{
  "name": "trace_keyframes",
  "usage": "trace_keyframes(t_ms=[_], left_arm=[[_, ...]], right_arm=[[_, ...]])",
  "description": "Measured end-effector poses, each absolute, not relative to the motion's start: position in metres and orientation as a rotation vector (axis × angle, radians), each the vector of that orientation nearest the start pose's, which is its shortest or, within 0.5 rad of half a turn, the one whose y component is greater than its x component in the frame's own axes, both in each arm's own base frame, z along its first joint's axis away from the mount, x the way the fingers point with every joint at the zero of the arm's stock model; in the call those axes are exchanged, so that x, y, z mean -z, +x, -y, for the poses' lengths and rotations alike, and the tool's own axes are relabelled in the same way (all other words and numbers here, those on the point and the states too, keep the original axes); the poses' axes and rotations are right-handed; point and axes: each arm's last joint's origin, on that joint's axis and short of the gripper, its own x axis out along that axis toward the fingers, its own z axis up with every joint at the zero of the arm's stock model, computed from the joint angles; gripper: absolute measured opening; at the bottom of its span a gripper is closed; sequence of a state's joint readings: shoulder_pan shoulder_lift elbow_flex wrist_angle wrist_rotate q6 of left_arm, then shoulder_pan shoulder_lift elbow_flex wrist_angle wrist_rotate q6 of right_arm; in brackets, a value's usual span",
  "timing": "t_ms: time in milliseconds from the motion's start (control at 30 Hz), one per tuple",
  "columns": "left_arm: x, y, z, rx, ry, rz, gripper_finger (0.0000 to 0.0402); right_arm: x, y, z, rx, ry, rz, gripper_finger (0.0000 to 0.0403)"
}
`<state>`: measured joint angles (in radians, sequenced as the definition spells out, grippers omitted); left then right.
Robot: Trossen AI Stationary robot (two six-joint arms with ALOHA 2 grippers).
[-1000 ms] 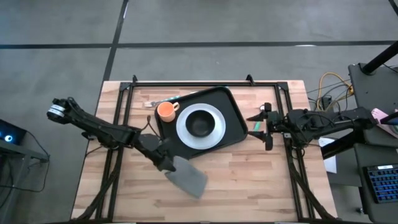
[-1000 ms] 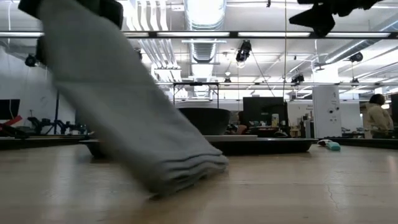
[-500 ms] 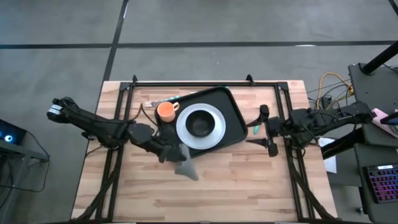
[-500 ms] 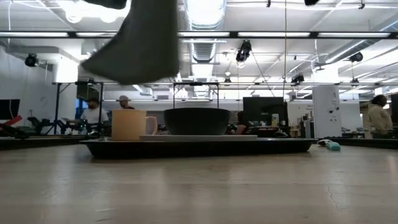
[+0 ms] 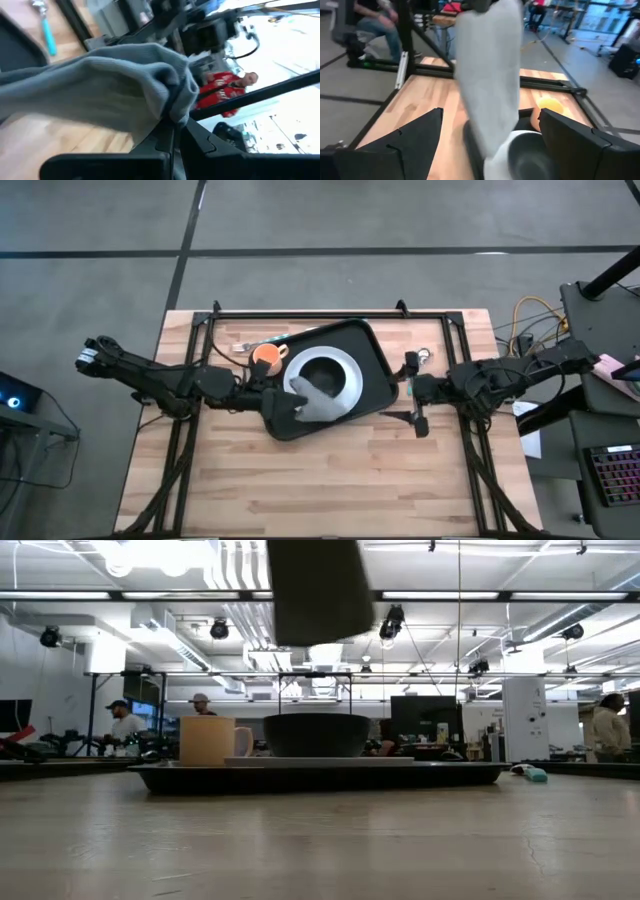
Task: Set up tray
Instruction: Put the gray napkin on the black tray to the right of the white plate
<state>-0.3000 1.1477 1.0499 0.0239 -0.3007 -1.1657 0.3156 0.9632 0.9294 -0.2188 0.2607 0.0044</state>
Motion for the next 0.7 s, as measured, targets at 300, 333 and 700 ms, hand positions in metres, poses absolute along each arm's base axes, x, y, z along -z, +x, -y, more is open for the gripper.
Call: trace_keyframes(t_ms=[300, 333, 700], left_arm=[[-0.396, 0.245, 0.064, -0.069, -1.104, 0.087, 0.0000], [-0.397, 0.245, 0.064, -0.072, -1.093, 0.098, 0.0000], [-0.408, 0.246, 0.062, -0.041, -1.034, 0.214, 0.0000]], right_arm=[[-0.344, 0.231, -0.071, -0.087, -0.067, -0.307, 0.0316], [-0.344, 0.234, -0.072, -0.087, -0.068, -0.313, 0.0314], [-0.339, 0.271, -0.079, 0.017, -0.101, -0.351, 0.0312]])
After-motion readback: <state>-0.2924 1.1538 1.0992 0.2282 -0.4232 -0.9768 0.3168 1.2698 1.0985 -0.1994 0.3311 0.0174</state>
